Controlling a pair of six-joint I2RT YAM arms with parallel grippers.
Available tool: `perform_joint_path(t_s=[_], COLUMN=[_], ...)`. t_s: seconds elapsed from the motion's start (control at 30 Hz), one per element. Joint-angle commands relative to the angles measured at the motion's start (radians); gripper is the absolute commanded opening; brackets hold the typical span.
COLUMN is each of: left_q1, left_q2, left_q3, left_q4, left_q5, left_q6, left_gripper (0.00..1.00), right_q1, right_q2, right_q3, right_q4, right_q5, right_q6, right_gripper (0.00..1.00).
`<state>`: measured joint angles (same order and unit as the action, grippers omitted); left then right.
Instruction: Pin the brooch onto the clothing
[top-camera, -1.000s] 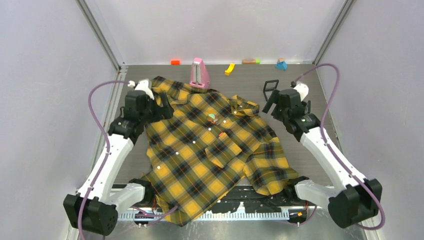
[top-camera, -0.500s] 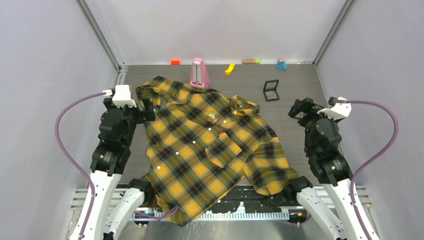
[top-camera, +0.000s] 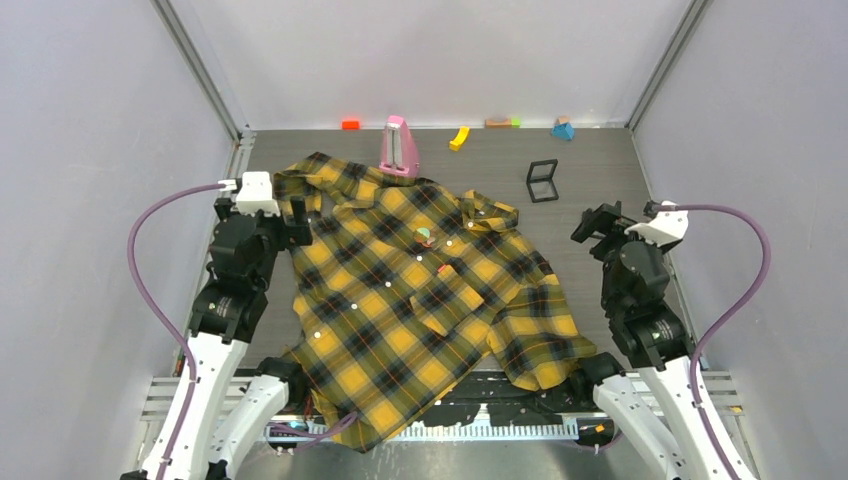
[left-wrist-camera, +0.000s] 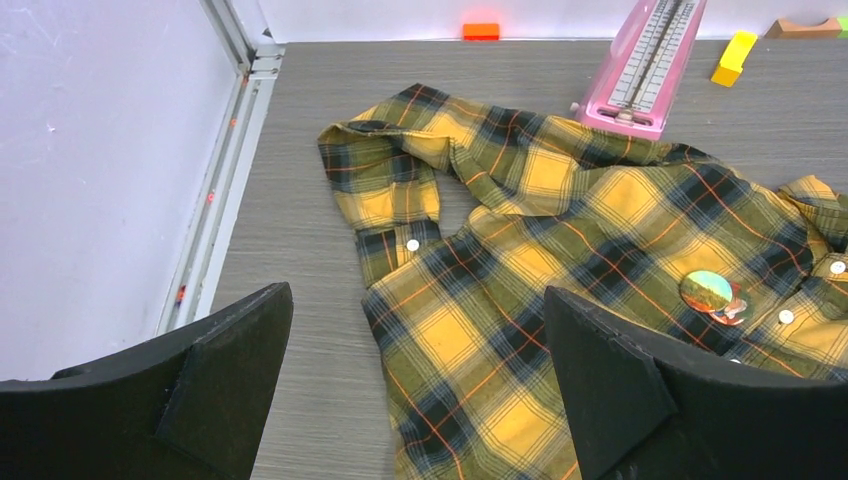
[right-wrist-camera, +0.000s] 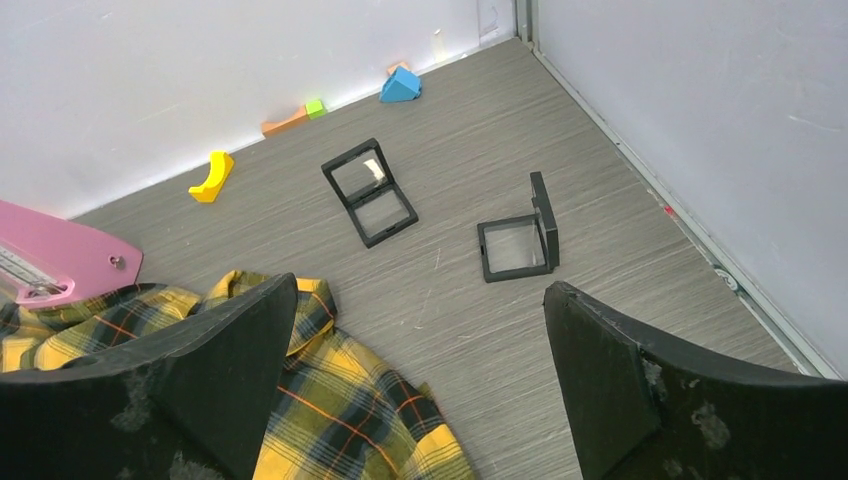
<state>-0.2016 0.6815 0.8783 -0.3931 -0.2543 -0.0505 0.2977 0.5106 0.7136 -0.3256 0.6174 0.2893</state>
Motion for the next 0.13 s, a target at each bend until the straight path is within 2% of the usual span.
perform_joint_path(t_s=[0.0, 0.1], left_q1=[0.005, 0.005], left_q2=[-0.006, -0.007], left_q3=[0.006, 0.005], left_q4=[0.051, 0.053], left_q5=[-0.013, -0.009], left_q6=[0.009, 0.009], left_gripper=[1.00, 1.00], right_q1=[-0.004, -0.004], right_q2=[0.012, 0.017], right_q3=[0.023, 0.032], right_q4=[0.048, 0.042], right_q5=[0.021, 0.022], right_q6=[-0.004, -0.002], right_gripper=[0.99, 0.99])
